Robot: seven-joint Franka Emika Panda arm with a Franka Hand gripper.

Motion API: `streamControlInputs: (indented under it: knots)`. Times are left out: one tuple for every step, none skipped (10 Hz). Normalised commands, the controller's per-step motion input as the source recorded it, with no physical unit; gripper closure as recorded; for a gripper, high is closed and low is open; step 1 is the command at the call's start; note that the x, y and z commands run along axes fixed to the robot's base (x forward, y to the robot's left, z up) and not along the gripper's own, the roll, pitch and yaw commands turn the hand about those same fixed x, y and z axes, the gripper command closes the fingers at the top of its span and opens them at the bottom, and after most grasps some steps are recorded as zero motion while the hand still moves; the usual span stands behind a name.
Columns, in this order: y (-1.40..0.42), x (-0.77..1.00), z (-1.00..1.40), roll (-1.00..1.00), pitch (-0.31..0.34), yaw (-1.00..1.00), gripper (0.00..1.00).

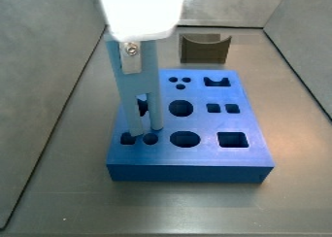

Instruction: Insert the square-circle object.

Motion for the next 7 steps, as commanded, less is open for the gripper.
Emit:
streamControlInputs:
  knots:
    - [-0.09,0.00,-0.13,0.07,0.003,-1.00,1.00]
    - [-0.24,-0.01,-0.20,0.12,0.047,-0.89,1.00]
    - [-0.40,0.00,-0.24,0.13,0.054,-0.72,1.00]
    - [-0.38,0.00,-0.17,0.26,0.093,-0.43,1.00]
    - [-0.21,-0.02,-0.17,0.30,0.086,-0.25,1.00]
    - [-0.02,0.00,-0.28,0.28,0.094,-0.34,1.00]
    - [0.00,0.01,-0.35,0.29,0.091,-0.26,1.00]
